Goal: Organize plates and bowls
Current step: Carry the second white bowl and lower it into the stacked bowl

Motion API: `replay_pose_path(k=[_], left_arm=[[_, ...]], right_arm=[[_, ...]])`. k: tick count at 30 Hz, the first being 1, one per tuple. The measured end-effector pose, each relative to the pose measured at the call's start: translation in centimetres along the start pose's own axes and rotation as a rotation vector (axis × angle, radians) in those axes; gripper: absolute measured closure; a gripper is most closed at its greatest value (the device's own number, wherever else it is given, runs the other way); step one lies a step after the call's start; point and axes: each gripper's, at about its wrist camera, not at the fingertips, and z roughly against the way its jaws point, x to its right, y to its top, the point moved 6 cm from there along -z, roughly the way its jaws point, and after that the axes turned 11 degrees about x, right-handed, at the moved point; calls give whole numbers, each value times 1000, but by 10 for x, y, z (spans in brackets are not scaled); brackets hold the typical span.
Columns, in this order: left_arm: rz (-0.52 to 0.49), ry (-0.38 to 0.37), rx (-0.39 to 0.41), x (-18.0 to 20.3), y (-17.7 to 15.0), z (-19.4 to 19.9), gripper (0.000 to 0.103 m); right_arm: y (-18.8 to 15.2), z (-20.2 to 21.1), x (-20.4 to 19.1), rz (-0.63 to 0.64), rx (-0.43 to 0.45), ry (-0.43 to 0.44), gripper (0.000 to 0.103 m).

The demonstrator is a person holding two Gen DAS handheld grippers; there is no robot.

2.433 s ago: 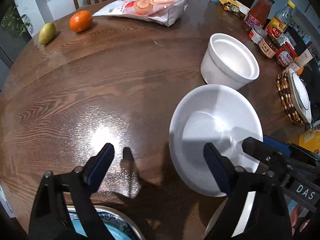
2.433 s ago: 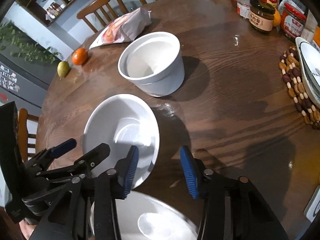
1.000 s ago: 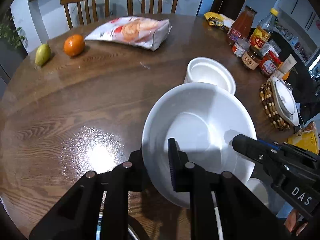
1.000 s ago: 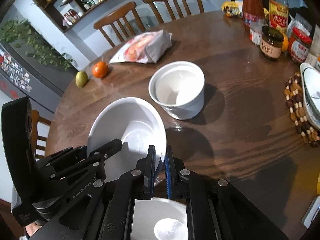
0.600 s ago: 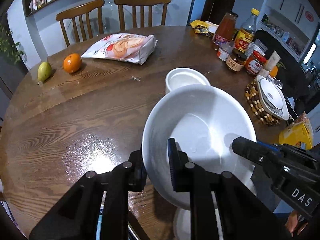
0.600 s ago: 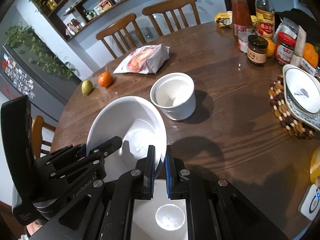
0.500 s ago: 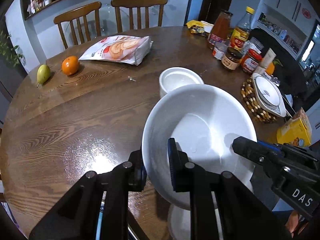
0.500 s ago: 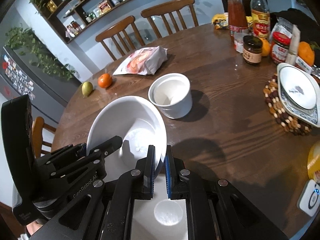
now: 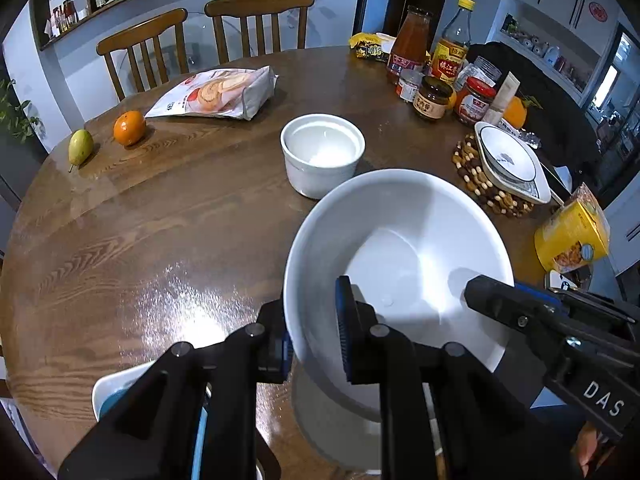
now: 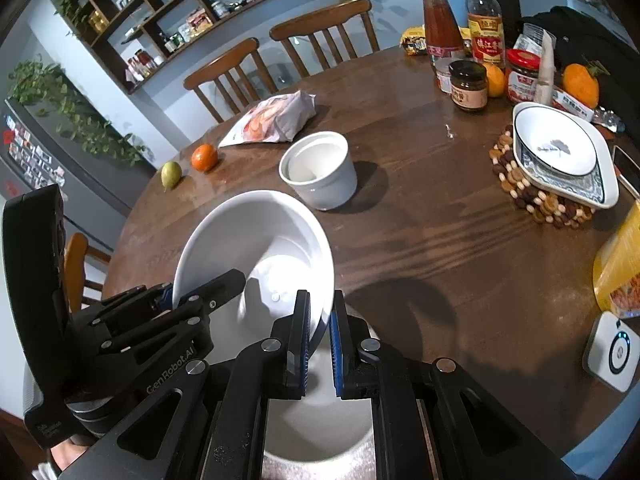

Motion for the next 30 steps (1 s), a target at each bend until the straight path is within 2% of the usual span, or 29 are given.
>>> replay_pose_path(k=[30], left_arm=[[14, 29, -66, 11, -50, 13, 87]], right_arm=[[-52, 12, 3, 19, -89, 12, 91]])
